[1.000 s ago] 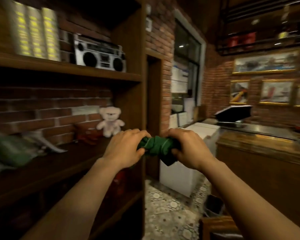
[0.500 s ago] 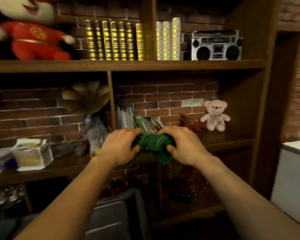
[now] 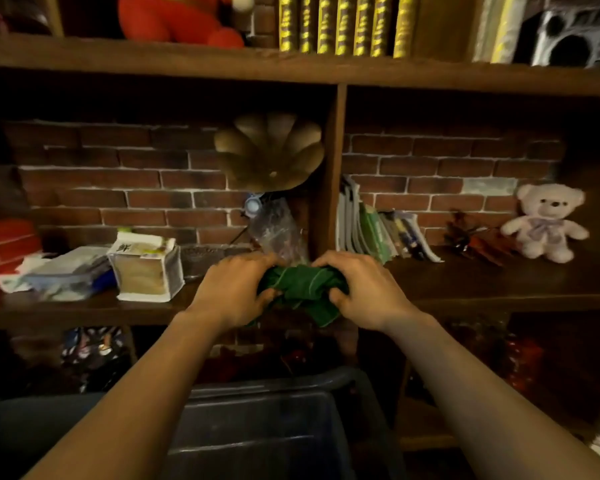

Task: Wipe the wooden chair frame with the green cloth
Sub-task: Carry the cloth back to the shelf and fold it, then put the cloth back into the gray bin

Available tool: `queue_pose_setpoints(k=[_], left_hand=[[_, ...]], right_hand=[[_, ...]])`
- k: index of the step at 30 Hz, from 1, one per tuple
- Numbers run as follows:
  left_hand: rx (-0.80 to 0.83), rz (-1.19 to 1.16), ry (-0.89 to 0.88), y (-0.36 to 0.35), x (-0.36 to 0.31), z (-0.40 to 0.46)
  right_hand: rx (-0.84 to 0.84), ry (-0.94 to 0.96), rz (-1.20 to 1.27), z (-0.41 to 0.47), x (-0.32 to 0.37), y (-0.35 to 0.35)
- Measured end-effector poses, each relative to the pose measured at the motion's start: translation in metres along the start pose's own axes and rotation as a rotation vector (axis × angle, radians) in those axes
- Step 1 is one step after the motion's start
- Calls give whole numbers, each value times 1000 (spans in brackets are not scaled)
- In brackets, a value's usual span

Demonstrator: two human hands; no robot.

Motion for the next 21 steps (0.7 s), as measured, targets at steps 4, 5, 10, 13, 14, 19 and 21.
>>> queue_pose_setpoints(k=[4, 5, 10, 13, 14, 19, 21], left_hand=[[58, -54, 56, -38, 71, -17], [75, -62, 77, -50, 86, -23], [199, -132, 161, -123, 147, -62], [283, -156, 241, -178, 175, -94], [308, -166, 265, -197, 182, -107], [446, -205, 413, -288, 201, -183], [518, -207, 469, -321, 202, -214]], right_hand=[[58, -21, 40, 25, 20, -78], [79, -27, 61, 26, 23, -98], [255, -76, 132, 17, 33, -204], [356, -106, 166, -1, 34, -266], [382, -116, 186, -10, 34, -285], [593, -117, 177, -70, 39, -383], [651, -139, 183, -98, 40, -414]])
Point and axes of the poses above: each hand's wrist, its own z-axis towards the middle knuckle, its own y-axis out of the back of the hand, x = y × z, the point moved 10 cm from there along z, towards the middle knuckle, and after that the axes turned 11 degrees about -z, right-handed, at the moved point
